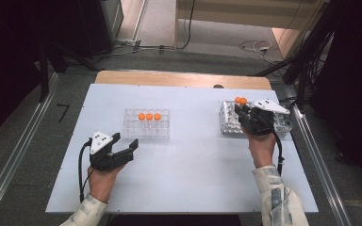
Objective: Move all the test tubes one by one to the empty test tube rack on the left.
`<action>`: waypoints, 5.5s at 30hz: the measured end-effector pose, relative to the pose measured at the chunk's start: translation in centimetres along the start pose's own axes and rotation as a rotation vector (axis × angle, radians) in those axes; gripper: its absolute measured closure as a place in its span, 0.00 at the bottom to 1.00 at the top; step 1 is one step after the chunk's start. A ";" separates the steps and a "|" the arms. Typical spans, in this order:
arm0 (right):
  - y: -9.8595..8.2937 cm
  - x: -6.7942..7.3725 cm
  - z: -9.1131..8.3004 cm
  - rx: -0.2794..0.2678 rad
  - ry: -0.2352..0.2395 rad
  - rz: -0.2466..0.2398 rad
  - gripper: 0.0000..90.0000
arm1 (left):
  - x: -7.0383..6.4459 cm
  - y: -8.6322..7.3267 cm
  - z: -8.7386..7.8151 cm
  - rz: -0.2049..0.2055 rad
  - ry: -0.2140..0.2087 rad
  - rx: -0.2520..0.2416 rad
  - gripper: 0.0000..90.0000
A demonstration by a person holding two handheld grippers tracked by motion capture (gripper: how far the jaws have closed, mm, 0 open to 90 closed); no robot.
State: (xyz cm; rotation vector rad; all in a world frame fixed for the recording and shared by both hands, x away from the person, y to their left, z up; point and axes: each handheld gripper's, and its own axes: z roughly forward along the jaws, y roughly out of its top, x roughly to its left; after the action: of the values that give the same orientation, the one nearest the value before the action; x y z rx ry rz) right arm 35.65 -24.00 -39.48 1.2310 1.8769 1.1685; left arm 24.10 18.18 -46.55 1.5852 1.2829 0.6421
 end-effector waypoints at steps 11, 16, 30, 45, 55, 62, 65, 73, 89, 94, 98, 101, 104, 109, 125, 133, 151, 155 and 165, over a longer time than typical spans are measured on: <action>-0.9 1.3 -2.6 -0.002 0.082 -0.034 0.80 | -0.5 0.0 0.0 0.013 -0.001 0.003 0.26; -2.3 2.4 -2.6 0.014 0.123 -0.050 0.80 | -0.8 0.0 0.0 0.021 -0.006 0.001 0.26; -4.5 7.3 -1.5 0.067 0.264 -0.110 0.80 | -2.1 0.5 -0.1 0.042 -0.047 -0.009 0.26; -5.4 12.6 0.0 0.109 0.380 -0.168 0.80 | -3.2 0.7 -0.4 0.051 -0.091 -0.015 0.27; -5.5 15.2 0.4 0.116 0.437 -0.201 0.80 | -3.5 0.9 -0.5 0.052 -0.105 -0.019 0.29; -5.6 16.6 0.6 0.122 0.468 -0.215 0.80 | -3.7 1.2 -0.8 0.043 -0.125 -0.034 0.30; -5.6 17.1 0.7 0.123 0.481 -0.222 0.80 | -3.9 1.3 -0.9 0.045 -0.130 -0.037 0.30; -5.7 18.3 1.0 0.128 0.503 -0.239 0.80 | -4.0 1.4 -1.1 0.042 -0.139 -0.043 0.31; -5.6 20.5 1.5 0.131 0.542 -0.266 0.80 | -4.7 1.4 -1.1 0.057 -0.209 -0.040 0.40; -5.7 20.9 1.8 0.137 0.542 -0.270 0.80 | -4.8 1.5 -1.2 0.055 -0.245 -0.044 0.48; -5.8 21.2 1.9 0.138 0.550 -0.269 0.80 | -5.0 1.4 -1.1 0.065 -0.260 -0.033 0.52; -5.7 21.5 1.8 0.133 0.557 -0.270 0.80 | -5.2 1.3 -1.0 0.080 -0.272 -0.024 0.56; -5.6 21.7 1.7 0.130 0.562 -0.277 0.80 | -5.3 1.2 -0.9 0.093 -0.275 -0.017 0.63; -5.4 21.8 1.5 0.123 0.565 -0.273 0.80 | -5.3 1.1 -0.8 0.103 -0.280 -0.009 0.71; -5.1 20.9 1.2 0.134 0.539 -0.271 0.50 | -5.0 1.6 -0.9 0.093 -0.275 -0.007 0.77; -5.0 17.3 0.9 0.167 0.473 -0.228 0.31 | -3.8 2.1 -1.0 0.063 -0.245 -0.019 0.77; -5.8 9.5 -0.4 0.175 0.331 -0.136 0.28 | -2.1 3.7 -1.8 0.024 -0.218 -0.039 0.77; -5.9 8.1 -0.8 0.172 0.304 -0.116 0.28 | -1.7 4.2 -1.8 0.013 -0.208 -0.044 0.77; -6.3 5.4 -1.3 0.170 0.252 -0.079 0.28 | -0.5 5.6 -1.6 0.002 -0.159 -0.058 0.77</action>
State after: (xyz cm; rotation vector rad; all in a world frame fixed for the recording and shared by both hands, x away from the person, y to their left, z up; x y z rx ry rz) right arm 29.99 -20.65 -44.69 1.1275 2.2301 1.1875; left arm 25.03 18.40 -40.74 1.5581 1.1363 0.5384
